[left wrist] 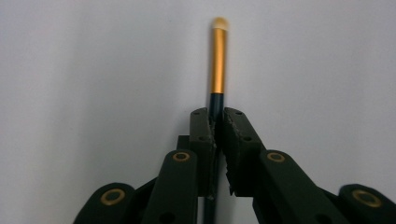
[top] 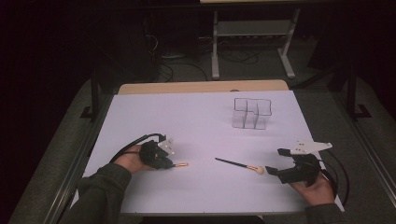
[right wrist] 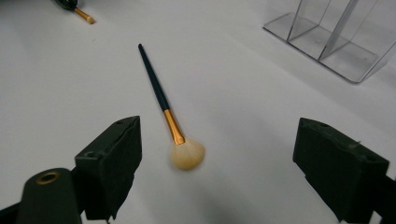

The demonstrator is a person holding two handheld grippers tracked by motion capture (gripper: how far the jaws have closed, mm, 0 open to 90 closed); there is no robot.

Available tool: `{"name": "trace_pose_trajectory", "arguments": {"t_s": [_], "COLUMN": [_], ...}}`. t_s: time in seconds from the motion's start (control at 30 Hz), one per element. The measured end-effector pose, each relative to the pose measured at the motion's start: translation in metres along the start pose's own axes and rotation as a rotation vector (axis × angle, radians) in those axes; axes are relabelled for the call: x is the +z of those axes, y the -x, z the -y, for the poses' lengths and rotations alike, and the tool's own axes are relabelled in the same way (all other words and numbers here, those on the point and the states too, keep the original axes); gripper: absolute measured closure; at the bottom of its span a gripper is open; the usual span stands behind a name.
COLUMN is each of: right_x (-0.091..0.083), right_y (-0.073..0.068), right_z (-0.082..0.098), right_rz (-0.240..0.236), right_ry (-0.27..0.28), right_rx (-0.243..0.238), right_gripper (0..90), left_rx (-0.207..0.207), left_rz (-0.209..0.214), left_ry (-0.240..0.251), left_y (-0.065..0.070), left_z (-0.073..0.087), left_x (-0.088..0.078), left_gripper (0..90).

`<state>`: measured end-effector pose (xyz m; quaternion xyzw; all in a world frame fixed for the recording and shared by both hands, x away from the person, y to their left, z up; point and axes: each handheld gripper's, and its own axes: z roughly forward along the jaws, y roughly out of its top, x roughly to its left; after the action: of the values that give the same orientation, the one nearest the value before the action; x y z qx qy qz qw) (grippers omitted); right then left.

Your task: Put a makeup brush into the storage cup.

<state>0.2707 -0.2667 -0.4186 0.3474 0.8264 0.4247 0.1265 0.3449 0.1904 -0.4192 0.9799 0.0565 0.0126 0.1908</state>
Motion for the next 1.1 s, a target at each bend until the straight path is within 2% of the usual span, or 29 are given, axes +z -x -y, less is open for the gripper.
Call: {"name": "trace_pose_trajectory", "arguments": {"t_s": [0.17,0.53,0.87,1.1], "right_x": [0.001,0.004,0.007,0.011], "right_y": [0.0,-0.002,-0.003,-0.004], "right_z": [0.0,-0.002,-0.004,-0.008], "right_rz": [-0.004,-0.01,-0.023,-0.039], "right_ry": [-0.002,-0.013,-0.023,-0.024], "right_rx": [-0.003,-0.006,-0.01,-0.007], "right_gripper": [14.6,14.7,14.7,14.7], "left_rx": [-0.001,-0.053,-0.111,-0.134], "left_rz": [-0.002,0.011,0.009,0.0], "left_ry": [-0.003,-0.003,0.081,0.147], "left_y": [0.0,-0.001,-0.001,0.003], "left_z": [0.0,0.0,0.004,0.004], "left_x": [0.0,-0.001,-0.014,-0.027], "left_gripper": [82.9,83.4,83.4,83.4]}}
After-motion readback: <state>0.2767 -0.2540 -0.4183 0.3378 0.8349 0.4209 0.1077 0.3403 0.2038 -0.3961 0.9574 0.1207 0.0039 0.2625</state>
